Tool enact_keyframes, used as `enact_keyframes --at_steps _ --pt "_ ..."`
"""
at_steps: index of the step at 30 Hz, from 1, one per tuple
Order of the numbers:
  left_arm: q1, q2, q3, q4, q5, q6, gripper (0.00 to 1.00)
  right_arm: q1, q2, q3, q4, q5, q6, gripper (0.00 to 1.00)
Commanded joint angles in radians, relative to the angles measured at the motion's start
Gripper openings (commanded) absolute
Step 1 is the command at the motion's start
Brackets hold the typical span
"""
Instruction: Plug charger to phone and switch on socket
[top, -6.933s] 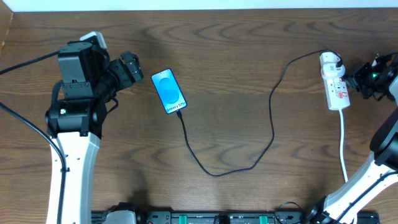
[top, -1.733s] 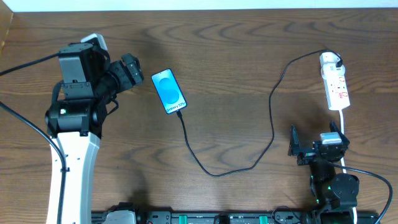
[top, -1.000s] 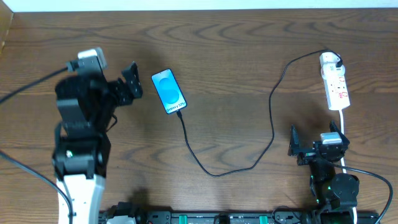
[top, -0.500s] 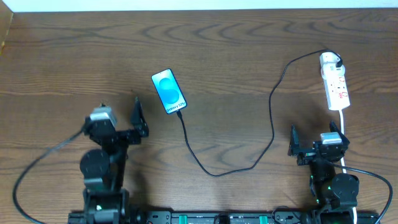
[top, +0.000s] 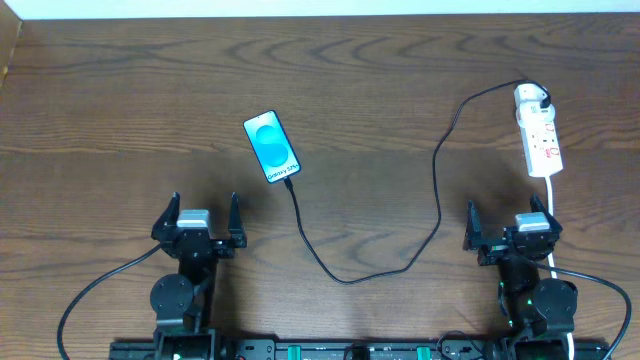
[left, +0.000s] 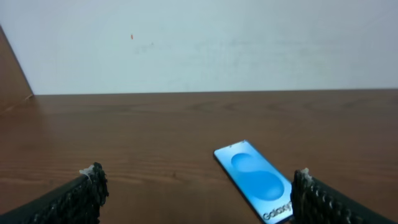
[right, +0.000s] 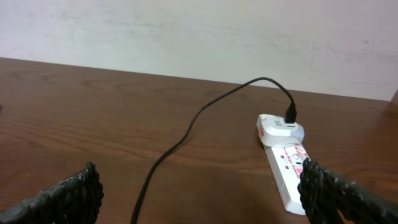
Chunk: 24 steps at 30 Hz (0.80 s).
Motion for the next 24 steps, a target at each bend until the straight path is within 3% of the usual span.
enact_keyframes --at_steps 1,8,24 --pt "-0.004 -0.052 -0.003 -0.047 -0.035 0.042 0.95 -0.006 -0.002 -0.003 -0.004 -0.006 0.009 0.99" --pt "-0.005 -0.112 -0.003 -0.201 -0.043 0.044 0.95 -0.006 -0.002 -0.003 -0.004 -0.006 0.010 0.99" --pt "-0.005 -0.109 -0.003 -0.201 -0.042 0.044 0.95 -0.006 -0.002 -0.003 -0.004 -0.006 0.010 0.99"
